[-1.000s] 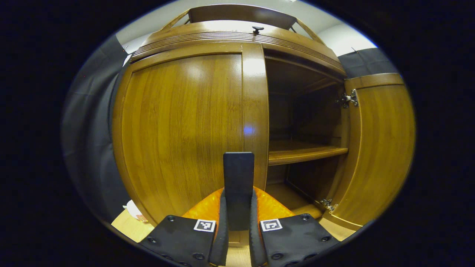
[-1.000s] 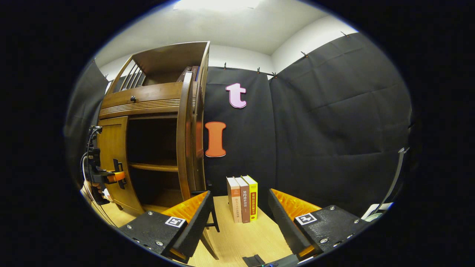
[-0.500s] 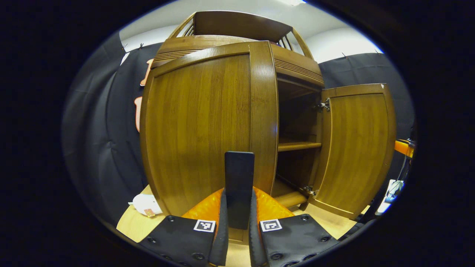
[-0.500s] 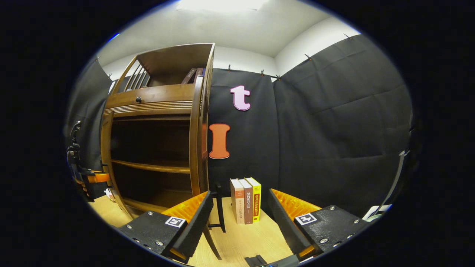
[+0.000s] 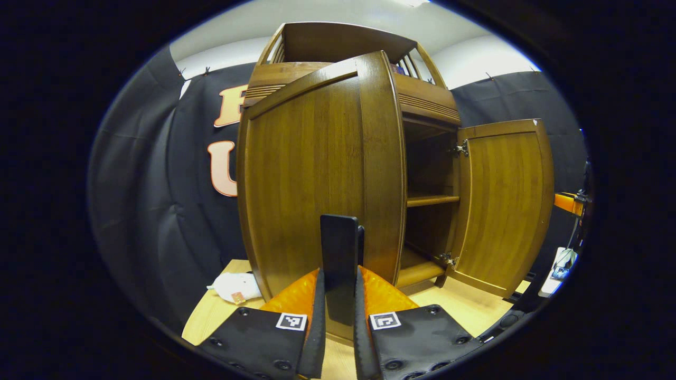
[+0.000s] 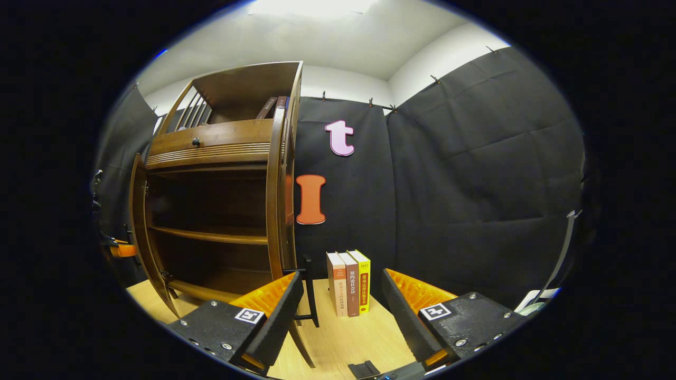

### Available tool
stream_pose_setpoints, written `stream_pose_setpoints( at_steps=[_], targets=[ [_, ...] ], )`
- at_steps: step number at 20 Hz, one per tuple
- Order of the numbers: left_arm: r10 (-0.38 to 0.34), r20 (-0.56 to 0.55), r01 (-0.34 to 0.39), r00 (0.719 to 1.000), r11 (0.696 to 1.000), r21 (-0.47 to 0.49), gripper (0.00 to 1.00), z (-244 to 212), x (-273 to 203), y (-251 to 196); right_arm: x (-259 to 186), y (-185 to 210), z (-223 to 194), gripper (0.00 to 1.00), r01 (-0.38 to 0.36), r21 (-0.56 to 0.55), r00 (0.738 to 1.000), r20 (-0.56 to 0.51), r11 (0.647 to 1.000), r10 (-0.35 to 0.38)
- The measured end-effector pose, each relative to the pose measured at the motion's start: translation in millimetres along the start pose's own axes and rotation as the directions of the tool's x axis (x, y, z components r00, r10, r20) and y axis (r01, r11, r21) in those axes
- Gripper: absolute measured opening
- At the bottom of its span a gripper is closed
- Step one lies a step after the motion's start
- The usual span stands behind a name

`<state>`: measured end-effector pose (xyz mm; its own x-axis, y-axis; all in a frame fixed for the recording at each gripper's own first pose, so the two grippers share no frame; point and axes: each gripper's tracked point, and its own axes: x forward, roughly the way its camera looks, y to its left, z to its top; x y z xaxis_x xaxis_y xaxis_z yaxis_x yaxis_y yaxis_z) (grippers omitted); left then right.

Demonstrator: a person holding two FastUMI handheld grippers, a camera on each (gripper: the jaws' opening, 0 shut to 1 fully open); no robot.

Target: Open the right door of the double-door shoe cabinet with the right hand, and open the left door with the left hand.

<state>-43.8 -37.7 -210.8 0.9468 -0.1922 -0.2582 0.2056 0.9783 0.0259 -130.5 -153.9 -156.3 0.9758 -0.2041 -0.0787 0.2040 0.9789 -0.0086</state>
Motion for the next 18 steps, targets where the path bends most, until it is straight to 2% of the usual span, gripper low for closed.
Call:
stream_pose_setpoints(
  at_steps=[4,9,14,17,18],
  targets=[
    [0.025,-0.002,-0.025,1.0,0.999,-0.028,0.22,0.0,-13.9,15.5,-2.2,5.1,-0.9,0.92,-0.018,0.01,1.0,0.0,1.0,0.018],
    [0.087,0.001,-0.087,0.996,0.996,0.022,0.22,-2.1,-31.4,36.7,-4.6,11.2,1.8,0.92,-0.032,0.004,0.999,0.009,0.999,0.032],
    [0.146,0.0,-0.146,0.989,0.989,0.04,0.13,-4.1,-47.2,65.6,-2.1,20.0,-1.6,0.92,-0.046,0.016,0.999,0.005,0.999,0.046],
    [0.166,0.002,-0.166,0.986,0.986,0.03,0.14,-0.3,-59.7,81.4,-0.9,23.5,-0.3,0.92,-0.047,0.008,0.999,0.009,0.999,0.047],
    [0.169,0.008,-0.169,0.986,0.985,0.033,0.08,-3.2,-59.9,88.1,-2.1,24.5,1.4,0.85,-0.048,0.008,0.999,0.014,0.999,0.048]
  ],
)
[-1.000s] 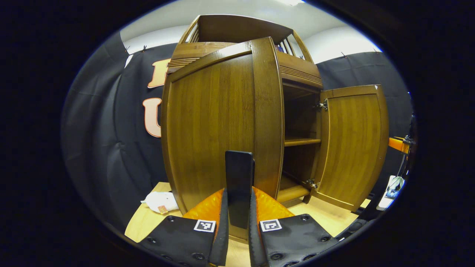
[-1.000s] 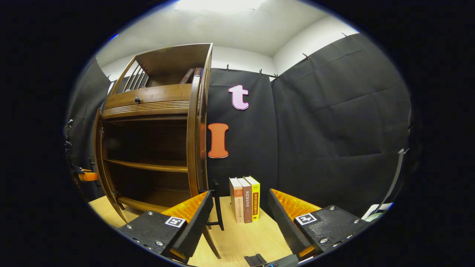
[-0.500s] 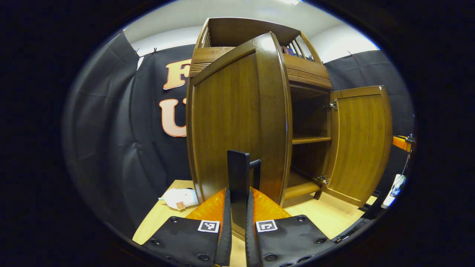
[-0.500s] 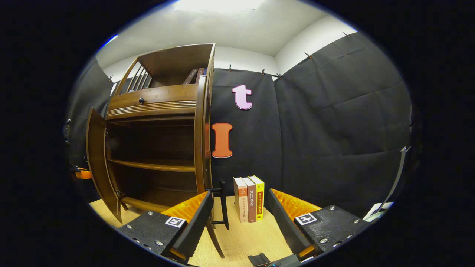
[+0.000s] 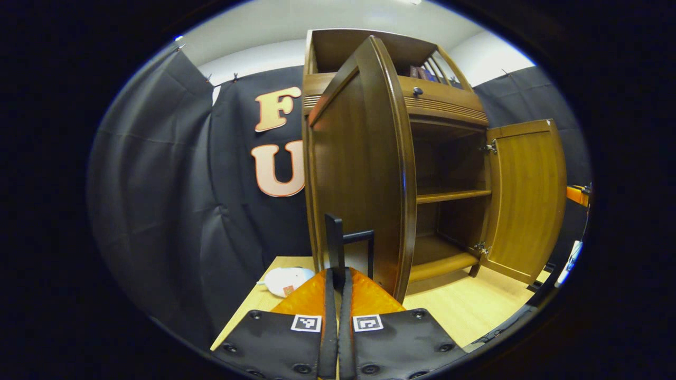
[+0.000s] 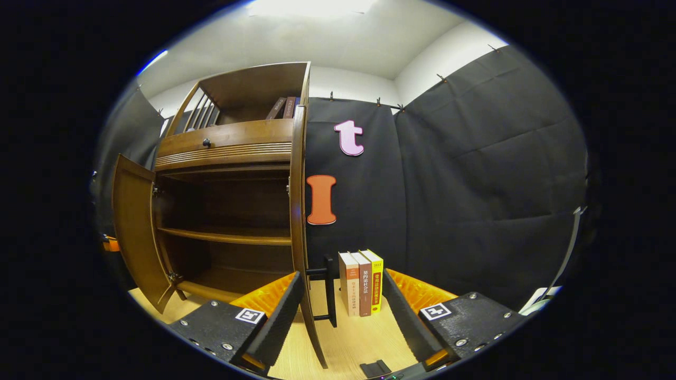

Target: Open the right door of the double-door shoe cabinet with the right hand, and open the left door with the left hand.

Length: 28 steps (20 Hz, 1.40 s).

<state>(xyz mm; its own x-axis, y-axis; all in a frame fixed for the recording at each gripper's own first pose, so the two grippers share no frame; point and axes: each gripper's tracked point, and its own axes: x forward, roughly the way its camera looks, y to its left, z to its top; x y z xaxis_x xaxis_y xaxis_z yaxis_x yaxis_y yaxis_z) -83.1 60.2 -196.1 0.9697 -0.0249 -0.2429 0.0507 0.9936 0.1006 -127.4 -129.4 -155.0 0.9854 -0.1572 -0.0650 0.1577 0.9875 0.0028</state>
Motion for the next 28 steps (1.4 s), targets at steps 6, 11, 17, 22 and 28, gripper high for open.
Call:
stream_pose_setpoints(
  at_steps=[6,11,17,22,28],
  targets=[
    [-0.023,0.002,0.023,1.0,1.0,0.006,0.08,-1.6,-1.3,12.0,-5.6,6.9,5.7,0.98,-0.002,-0.004,1.0,0.008,1.0,0.002],
    [-0.017,0.007,0.017,1.0,0.999,-0.029,0.08,-1.4,-5.7,33.3,-10.5,15.4,8.7,0.98,-0.011,-0.006,1.0,0.014,1.0,0.012],
    [0.001,0.003,-0.001,1.0,1.0,-0.026,0.07,-1.0,-1.9,56.4,-9.3,34.1,6.4,0.92,-0.043,-0.01,0.999,0.007,0.999,0.043],
    [0.01,0.011,-0.009,1.0,0.998,-0.069,0.08,-1.5,-2.4,72.8,-2.9,47.1,2.5,0.92,-0.063,0.007,0.998,0.003,0.998,0.063],
    [0.132,-0.01,-0.132,0.991,0.991,-0.032,0.07,-1.3,-20.9,96.1,7.4,72.9,-6.9,0.92,-0.098,-0.015,0.995,-0.022,0.995,0.098]
  ],
)
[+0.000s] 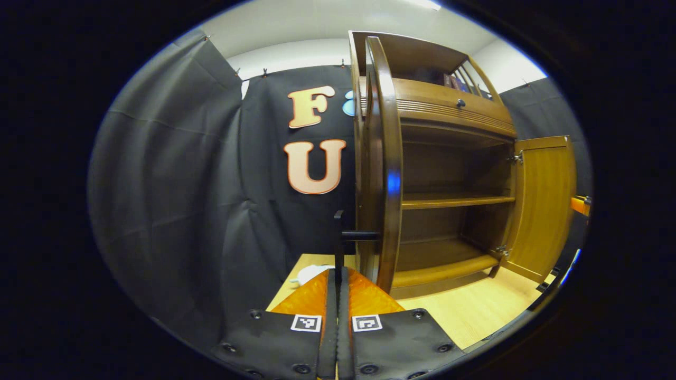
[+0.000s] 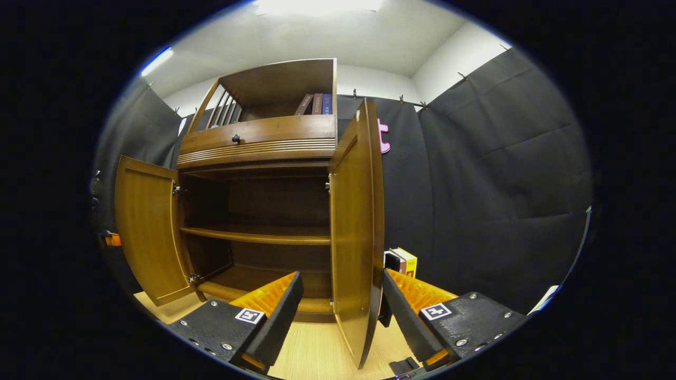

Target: Open the right door of the double-door shoe cabinet with the right hand, and open the left door with the left hand.

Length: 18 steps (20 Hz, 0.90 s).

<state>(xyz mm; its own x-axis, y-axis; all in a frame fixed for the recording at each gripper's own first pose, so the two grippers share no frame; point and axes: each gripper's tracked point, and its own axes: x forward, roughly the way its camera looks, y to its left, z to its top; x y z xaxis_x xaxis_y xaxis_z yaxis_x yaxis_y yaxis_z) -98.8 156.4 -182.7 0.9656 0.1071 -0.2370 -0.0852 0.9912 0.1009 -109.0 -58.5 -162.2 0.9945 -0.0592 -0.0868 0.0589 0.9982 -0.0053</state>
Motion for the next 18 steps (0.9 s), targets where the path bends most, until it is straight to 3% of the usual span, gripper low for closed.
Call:
stream_pose_setpoints(
  at_steps=[2,3,4,11,13,16,18],
  targets=[
    [0.029,0.015,-0.03,0.999,0.999,0.012,0.07,6.8,-11.9,1.5,6.2,0.0,0.2,0.94,0.004,0.002,1.0,0.003,1.0,-0.004],
    [0.034,0.021,-0.034,0.999,0.999,0.009,0.0,12.1,-18.8,-1.5,7.2,0.6,2.0,0.94,0.005,0.013,1.0,0.002,1.0,-0.005],
    [0.038,0.035,-0.038,0.999,0.999,0.011,0.14,20.0,-24.7,-5.0,7.0,-0.3,3.7,0.94,0.008,0.021,1.0,0.002,1.0,-0.008],
    [0.116,0.154,-0.125,0.981,0.991,0.047,0.37,78.3,-55.0,-27.0,-0.7,1.2,28.8,0.94,0.015,0.023,0.999,0.04,1.0,-0.016],
    [0.116,0.183,-0.124,0.976,0.992,0.029,0.44,89.9,-55.9,-40.8,-5.2,5.9,42.7,1.0,0.003,0.037,0.998,0.066,0.999,-0.006],
    [0.124,0.222,-0.133,0.967,0.991,0.026,0.55,110.9,-53.2,-56.2,-8.9,14.2,63.7,1.0,-0.01,0.018,0.995,0.097,1.0,0.008],
    [0.091,0.237,-0.101,0.967,0.994,0.032,0.69,123.2,-47.6,-77.9,-7.9,21.4,76.6,1.0,-0.015,-0.016,0.994,0.105,1.0,0.016]
  ],
)
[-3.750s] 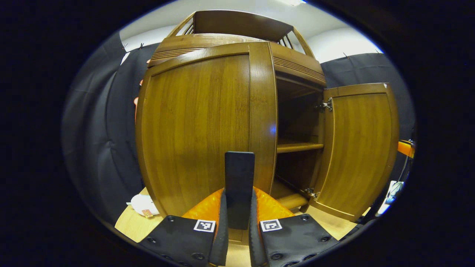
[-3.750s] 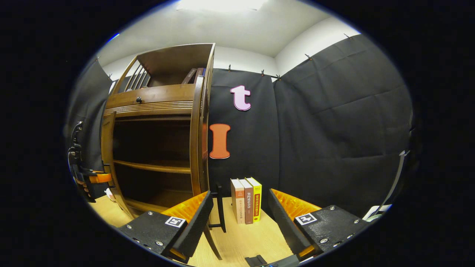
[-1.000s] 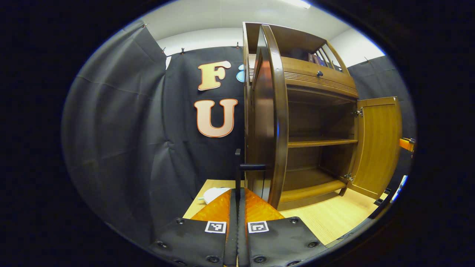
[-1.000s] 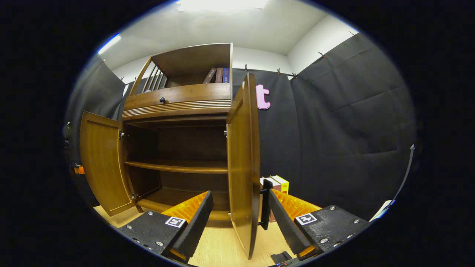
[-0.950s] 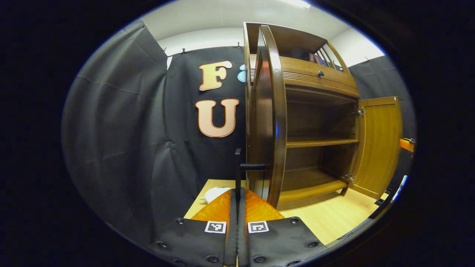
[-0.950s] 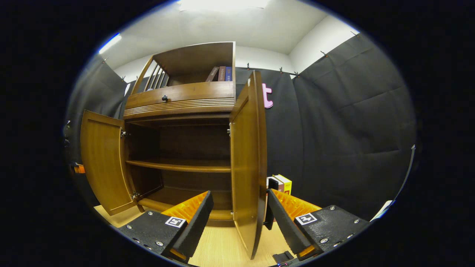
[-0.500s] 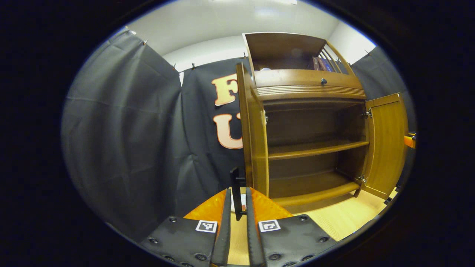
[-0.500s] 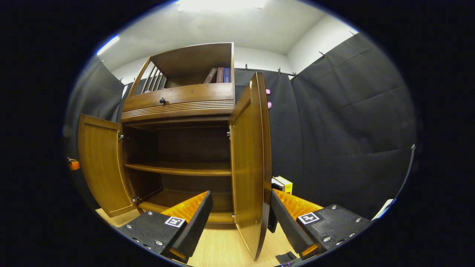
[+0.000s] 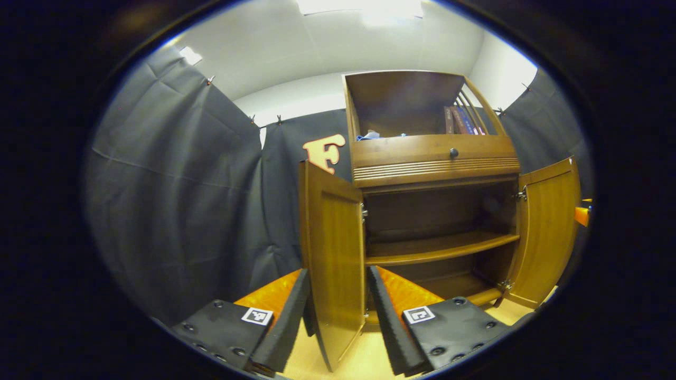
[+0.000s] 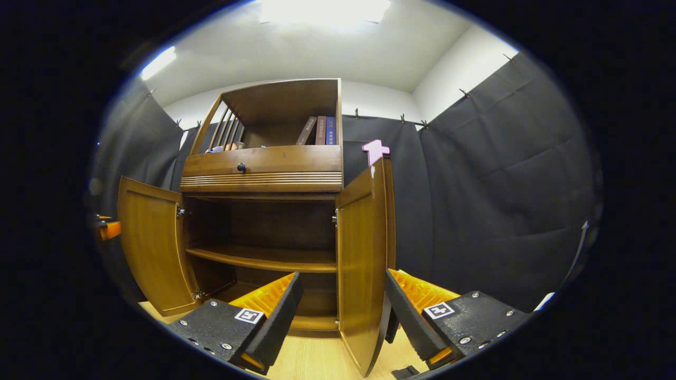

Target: Open the right door of the double-door shoe cabinet with the right hand, and open the left door with the left hand.

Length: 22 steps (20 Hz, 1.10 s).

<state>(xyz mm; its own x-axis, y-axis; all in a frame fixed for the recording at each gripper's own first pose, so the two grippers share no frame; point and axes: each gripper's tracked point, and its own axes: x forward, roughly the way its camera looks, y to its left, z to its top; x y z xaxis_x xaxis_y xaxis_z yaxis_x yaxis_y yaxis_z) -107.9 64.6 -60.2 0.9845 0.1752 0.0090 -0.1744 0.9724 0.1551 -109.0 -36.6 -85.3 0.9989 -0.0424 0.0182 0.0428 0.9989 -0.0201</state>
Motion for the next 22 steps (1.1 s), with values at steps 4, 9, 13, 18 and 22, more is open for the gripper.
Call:
stream_pose_setpoints(
  at_steps=[4,9,13,18,22],
  targets=[
    [-0.075,-0.018,0.075,0.997,0.997,-0.023,0.95,6.8,15.3,-39.2,11.8,19.6,7.8,1.0,-0.04,-0.025,0.999,-0.027,0.999,0.039],
    [-0.099,-0.063,0.096,0.993,0.994,-0.041,1.0,0.5,34.9,-64.4,25.3,36.5,5.2,0.94,-0.096,0.022,0.993,-0.069,0.995,0.097],
    [-0.094,-0.073,0.089,0.993,0.994,-0.062,1.0,-3.0,41.2,-66.1,28.2,37.4,2.0,0.95,-0.1,0.024,0.992,-0.081,0.995,0.101],
    [-0.077,-0.068,0.073,0.995,0.995,-0.061,1.0,-3.4,45.4,-60.4,31.5,41.2,2.3,0.95,-0.106,0.017,0.992,-0.074,0.994,0.107],
    [-0.076,-0.065,0.072,0.995,0.996,-0.059,1.0,-3.0,45.1,-59.4,33.2,48.4,0.5,0.95,-0.117,0.014,0.99,-0.078,0.993,0.118]
  ],
)
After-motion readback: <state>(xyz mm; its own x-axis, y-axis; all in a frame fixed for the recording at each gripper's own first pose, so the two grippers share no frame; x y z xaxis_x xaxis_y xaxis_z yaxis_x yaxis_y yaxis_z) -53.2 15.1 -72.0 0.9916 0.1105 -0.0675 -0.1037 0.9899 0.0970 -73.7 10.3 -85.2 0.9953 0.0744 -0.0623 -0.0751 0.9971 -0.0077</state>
